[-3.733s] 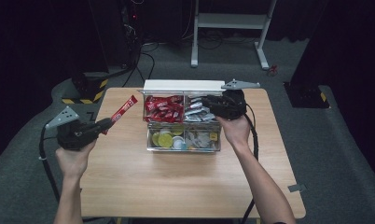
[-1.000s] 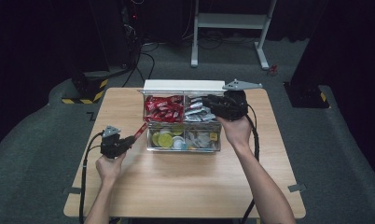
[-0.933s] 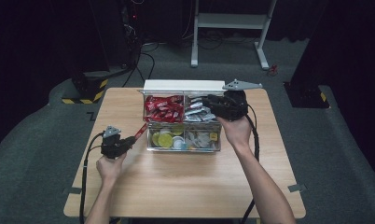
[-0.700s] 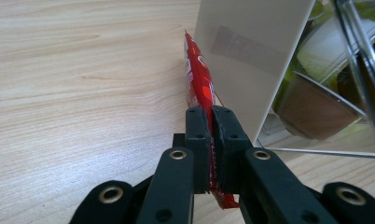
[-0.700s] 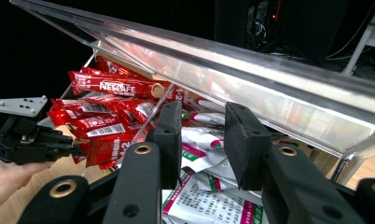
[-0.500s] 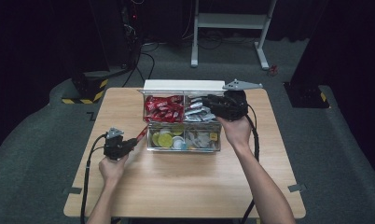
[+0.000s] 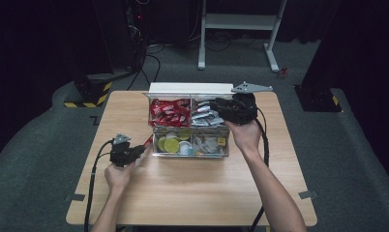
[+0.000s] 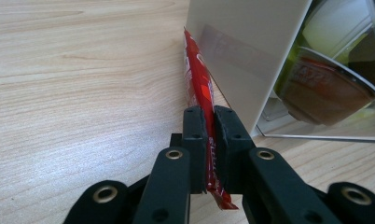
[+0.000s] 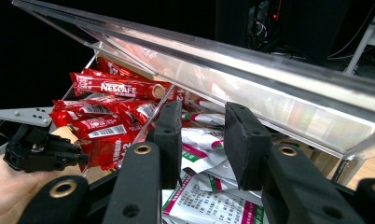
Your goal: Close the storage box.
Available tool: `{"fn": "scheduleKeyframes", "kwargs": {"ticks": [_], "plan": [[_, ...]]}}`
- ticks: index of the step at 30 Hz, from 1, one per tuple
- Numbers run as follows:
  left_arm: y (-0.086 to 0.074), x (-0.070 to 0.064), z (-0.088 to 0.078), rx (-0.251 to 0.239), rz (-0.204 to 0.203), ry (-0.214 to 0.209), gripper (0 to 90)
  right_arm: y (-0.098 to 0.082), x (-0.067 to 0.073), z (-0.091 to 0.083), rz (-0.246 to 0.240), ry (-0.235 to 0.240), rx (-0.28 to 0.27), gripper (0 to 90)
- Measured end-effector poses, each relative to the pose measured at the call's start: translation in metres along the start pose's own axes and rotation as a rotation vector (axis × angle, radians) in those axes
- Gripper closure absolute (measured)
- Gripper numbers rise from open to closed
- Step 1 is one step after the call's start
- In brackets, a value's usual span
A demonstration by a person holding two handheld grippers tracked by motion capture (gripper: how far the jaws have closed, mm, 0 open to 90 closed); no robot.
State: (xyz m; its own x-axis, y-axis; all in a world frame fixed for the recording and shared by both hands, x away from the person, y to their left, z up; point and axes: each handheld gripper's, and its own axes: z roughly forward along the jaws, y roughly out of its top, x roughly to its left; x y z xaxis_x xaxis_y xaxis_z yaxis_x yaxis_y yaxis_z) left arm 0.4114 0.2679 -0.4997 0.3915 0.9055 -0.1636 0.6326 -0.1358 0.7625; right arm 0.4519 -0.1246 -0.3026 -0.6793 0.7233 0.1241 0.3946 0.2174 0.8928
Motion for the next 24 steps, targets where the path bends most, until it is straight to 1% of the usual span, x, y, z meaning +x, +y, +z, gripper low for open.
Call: {"fn": "scheduleKeyframes", "kwargs": {"ticks": [2, 3, 4, 6, 8, 12, 15, 17, 18, 19, 20, 24], "plan": [[0.0, 0.0, 0.0, 0.005, 0.006, 0.001, 82.8, 0.0, 0.0, 0.0, 0.0, 0.0, 0.001, 67.0], [-0.001, 0.0, 0.001, 0.006, -0.001, 0.0, 82.6, 0.0, 0.0, 0.0, -0.001, 0.0, 0.001, 67.0], [-0.001, 0.0, 0.001, 0.01, 0.0, 0.001, 82.3, 0.0, 0.0, 0.0, 0.0, 0.0, 0.001, 67.0], [-0.001, 0.0, 0.001, 0.017, 0.007, 0.004, 81.1, 0.0, 0.0, 0.0, 0.001, 0.001, 0.001, 67.0], [-0.001, -0.001, 0.001, 0.022, 0.01, 0.006, 77.9, 0.0, 0.0, 0.0, -0.001, 0.001, 0.0, 67.0], [-0.002, -0.002, 0.0, 0.013, 0.016, 0.015, 71.9, 0.0, 0.0, 0.0, -0.002, 0.002, -0.001, 67.0], [-0.002, -0.001, -0.003, 0.0, 0.011, 0.018, 67.7, 0.0, 0.0, 0.0, -0.002, 0.003, -0.001, 67.0], [-0.002, 0.0, -0.005, -0.003, 0.004, 0.027, 65.3, 0.0, 0.0, 0.0, -0.001, 0.003, -0.001, 67.0], [-0.003, 0.001, -0.006, -0.005, 0.008, 0.033, 64.3, 0.0, 0.0, -0.001, -0.001, 0.004, -0.002, 67.0], [-0.003, 0.001, -0.008, -0.006, 0.0, 0.037, 63.5, 0.0, 0.0, -0.001, -0.002, 0.004, -0.003, 67.0], [-0.004, 0.003, -0.009, -0.01, 0.0, 0.048, 62.7, 0.0, 0.0, -0.001, -0.001, 0.005, -0.003, 67.0], [-0.01, 0.009, -0.014, -0.001, -0.016, 0.078, 59.4, 0.0, 0.0, -0.003, -0.003, 0.008, -0.008, 66.9]]}}
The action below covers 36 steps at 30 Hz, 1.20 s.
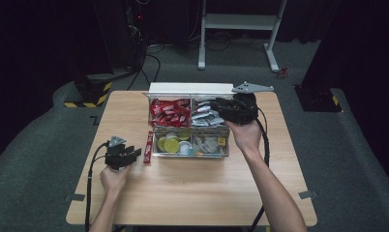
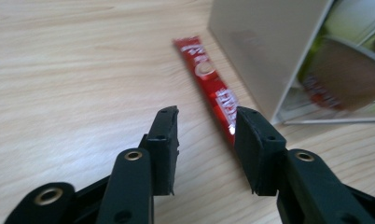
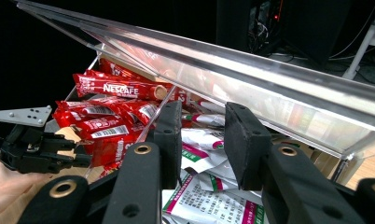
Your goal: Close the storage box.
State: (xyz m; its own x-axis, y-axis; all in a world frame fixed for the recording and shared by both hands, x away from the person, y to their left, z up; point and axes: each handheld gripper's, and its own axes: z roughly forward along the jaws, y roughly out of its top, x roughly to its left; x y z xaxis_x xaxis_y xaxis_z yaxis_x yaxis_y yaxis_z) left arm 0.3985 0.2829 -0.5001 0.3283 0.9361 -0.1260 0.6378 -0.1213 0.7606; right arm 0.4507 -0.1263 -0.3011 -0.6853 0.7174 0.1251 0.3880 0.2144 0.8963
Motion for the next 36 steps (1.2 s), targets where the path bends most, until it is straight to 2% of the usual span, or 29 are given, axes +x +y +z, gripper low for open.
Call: {"fn": "scheduleKeyframes", "kwargs": {"ticks": [5, 11, 16, 23, 27, 33, 36], "plan": [[-0.011, 0.009, -0.004, 0.033, -0.012, 0.042, 56.1, 0.001, 0.0, -0.005, 0.003, 0.003, -0.008, 66.9], [-0.02, 0.018, -0.01, 0.031, -0.031, 0.091, 52.2, 0.0, 0.0, -0.011, 0.001, 0.004, -0.027, 66.4], [-0.026, 0.022, -0.012, 0.024, -0.045, 0.115, 49.4, 0.0, 0.001, -0.017, 0.0, -0.001, -0.042, 65.7], [-0.033, 0.021, -0.008, 0.041, -0.022, 0.143, 46.5, -0.001, 0.001, -0.028, -0.005, -0.014, -0.061, 64.6], [-0.035, 0.02, -0.008, 0.029, -0.024, 0.152, 44.1, -0.002, 0.001, -0.031, -0.006, -0.023, -0.062, 63.5], [-0.039, 0.014, -0.006, 0.009, 0.008, 0.192, 40.3, -0.003, 0.0, -0.035, -0.006, -0.033, -0.063, 62.6], [-0.039, 0.015, -0.006, 0.007, 0.0, 0.195, 39.3, -0.004, -0.001, -0.036, -0.002, -0.04, -0.064, 62.2]]}}
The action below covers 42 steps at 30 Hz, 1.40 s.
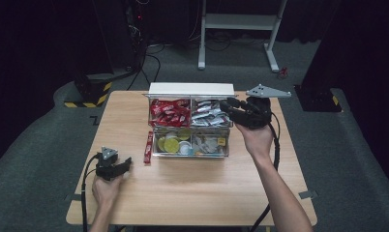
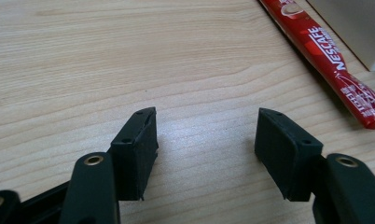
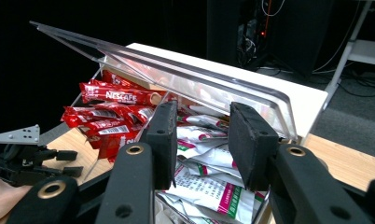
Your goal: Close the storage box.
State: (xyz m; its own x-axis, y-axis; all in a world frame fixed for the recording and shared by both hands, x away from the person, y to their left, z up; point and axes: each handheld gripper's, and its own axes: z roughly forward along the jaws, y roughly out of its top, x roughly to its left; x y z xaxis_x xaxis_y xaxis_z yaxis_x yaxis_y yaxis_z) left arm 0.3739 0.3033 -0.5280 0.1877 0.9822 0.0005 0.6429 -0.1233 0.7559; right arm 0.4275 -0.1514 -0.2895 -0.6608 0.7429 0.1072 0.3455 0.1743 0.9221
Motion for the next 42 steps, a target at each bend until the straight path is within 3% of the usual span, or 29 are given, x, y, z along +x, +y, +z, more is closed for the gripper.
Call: {"fn": "scheduleKeyframes", "kwargs": {"ticks": [17, 26, 42], "plan": [[0.0, 0.0, 0.0, 0.007, 0.003, 0.0, 33.8, -0.016, -0.008, -0.011, 0.028, -0.012, 0.001, 61.1], [0.0, 0.0, 0.0, 0.007, 0.001, -0.002, 33.4, -0.026, -0.005, -0.015, 0.011, -0.04, 0.016, 59.8], [0.0, 0.0, 0.0, 0.007, 0.0, -0.009, 32.8, -0.041, -0.007, -0.013, 0.025, -0.055, 0.043, 55.0]]}}
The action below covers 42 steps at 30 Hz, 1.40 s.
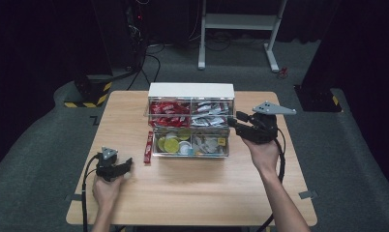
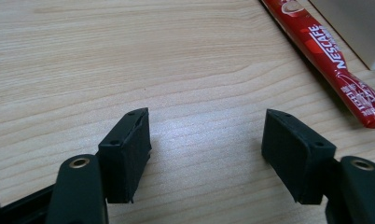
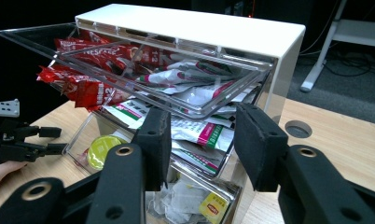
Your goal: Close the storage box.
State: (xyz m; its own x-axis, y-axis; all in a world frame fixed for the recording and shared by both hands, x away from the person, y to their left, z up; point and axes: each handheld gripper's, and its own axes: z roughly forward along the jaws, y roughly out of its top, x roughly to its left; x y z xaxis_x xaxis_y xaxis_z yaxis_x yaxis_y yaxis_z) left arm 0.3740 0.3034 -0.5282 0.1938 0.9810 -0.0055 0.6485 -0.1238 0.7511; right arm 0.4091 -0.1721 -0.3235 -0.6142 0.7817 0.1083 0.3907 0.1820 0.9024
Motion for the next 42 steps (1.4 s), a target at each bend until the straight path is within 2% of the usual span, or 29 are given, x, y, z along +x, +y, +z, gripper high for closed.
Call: {"fn": "scheduleKeyframes", "kwargs": {"ticks": [10, 18, 26, 30, 42], "plan": [[0.0, -0.001, 0.0, 0.004, 0.005, 0.003, 32.8, -0.012, -0.007, -0.002, 0.032, 0.003, -0.009, 50.8], [0.0, -0.001, 0.0, 0.002, 0.009, 0.003, 32.5, -0.02, -0.012, -0.008, 0.027, -0.001, -0.002, 51.0], [0.0, -0.001, 0.0, 0.002, 0.008, 0.006, 32.6, -0.031, -0.029, -0.024, 0.077, 0.001, -0.055, 53.5], [0.0, -0.001, 0.0, 0.003, 0.008, 0.005, 32.5, -0.034, -0.034, -0.029, 0.08, -0.018, -0.064, 53.8], [0.0, -0.001, 0.0, 0.004, 0.008, 0.003, 32.0, -0.054, -0.059, -0.043, 0.136, -0.078, -0.07, 54.3]]}}
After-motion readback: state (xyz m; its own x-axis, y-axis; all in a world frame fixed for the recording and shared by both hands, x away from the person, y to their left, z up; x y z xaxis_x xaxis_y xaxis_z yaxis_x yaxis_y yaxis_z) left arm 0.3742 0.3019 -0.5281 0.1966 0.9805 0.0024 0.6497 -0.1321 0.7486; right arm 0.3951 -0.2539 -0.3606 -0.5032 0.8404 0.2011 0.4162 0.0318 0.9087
